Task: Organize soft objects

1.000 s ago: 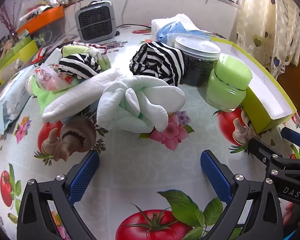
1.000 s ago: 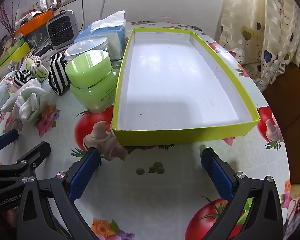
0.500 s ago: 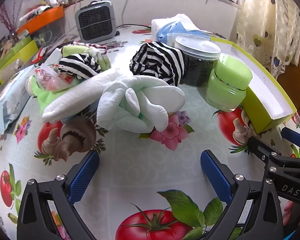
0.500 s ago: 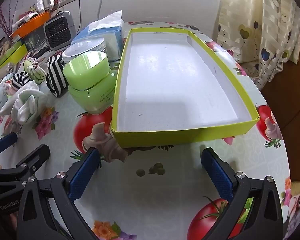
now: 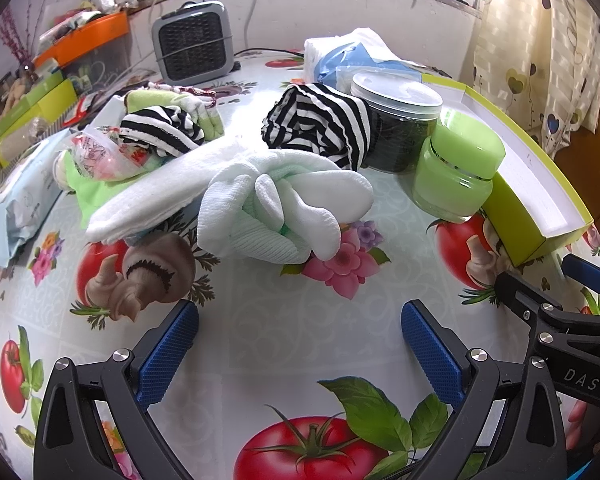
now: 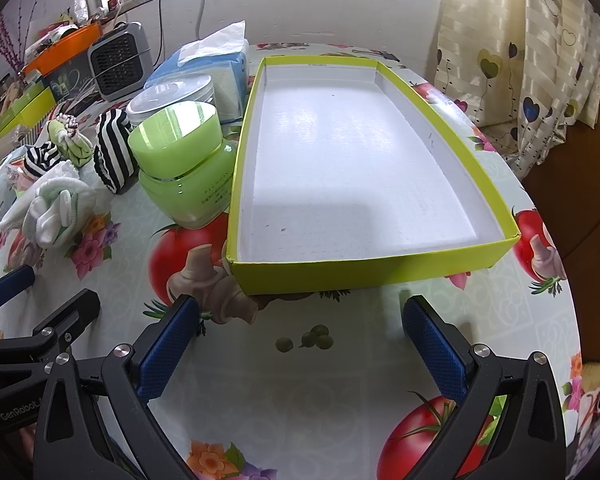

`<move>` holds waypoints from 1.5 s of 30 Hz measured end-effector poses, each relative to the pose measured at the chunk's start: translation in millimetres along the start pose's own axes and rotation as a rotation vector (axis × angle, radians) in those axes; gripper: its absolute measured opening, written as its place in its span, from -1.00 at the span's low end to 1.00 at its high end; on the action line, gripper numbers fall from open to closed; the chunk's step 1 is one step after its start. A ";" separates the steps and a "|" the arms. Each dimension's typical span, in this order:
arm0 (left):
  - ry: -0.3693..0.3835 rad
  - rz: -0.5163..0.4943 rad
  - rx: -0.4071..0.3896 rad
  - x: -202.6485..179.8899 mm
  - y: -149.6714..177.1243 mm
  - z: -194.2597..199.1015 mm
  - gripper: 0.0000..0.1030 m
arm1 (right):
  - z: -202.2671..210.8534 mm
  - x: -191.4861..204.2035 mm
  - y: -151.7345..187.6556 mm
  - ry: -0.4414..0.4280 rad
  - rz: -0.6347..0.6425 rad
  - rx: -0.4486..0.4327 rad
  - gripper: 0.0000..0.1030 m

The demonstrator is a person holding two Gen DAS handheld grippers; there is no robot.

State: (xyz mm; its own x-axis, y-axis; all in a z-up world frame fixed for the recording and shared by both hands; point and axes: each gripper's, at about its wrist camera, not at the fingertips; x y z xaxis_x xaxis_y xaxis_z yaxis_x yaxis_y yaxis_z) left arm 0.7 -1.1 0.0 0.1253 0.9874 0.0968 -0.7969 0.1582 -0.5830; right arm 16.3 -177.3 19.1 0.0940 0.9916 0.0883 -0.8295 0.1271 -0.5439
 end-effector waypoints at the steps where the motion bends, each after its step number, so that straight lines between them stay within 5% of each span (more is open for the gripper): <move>1: -0.001 0.001 0.000 -0.5 -0.3 -0.1 0.96 | 0.0 0.0 0.0 0.000 0.000 0.000 0.99; 45: -0.004 0.009 -0.001 4.9 5.1 3.2 0.97 | 0.4 2.4 1.1 -0.003 0.004 0.000 0.99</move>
State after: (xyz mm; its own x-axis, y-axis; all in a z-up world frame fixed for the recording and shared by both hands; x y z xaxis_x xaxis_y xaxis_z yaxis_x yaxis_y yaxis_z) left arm -4.7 4.6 0.2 0.1157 0.9888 0.0946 -0.7975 0.1493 -0.5845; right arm 15.5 -174.8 19.0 0.0895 0.9920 0.0887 -0.8299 0.1235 -0.5441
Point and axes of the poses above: each gripper's, at about its wrist camera, not at the fingertips, and z roughly against the way its jaws point, x to its left, y to its underside, and after that the axes turned 8 degrees about -z, right-handed
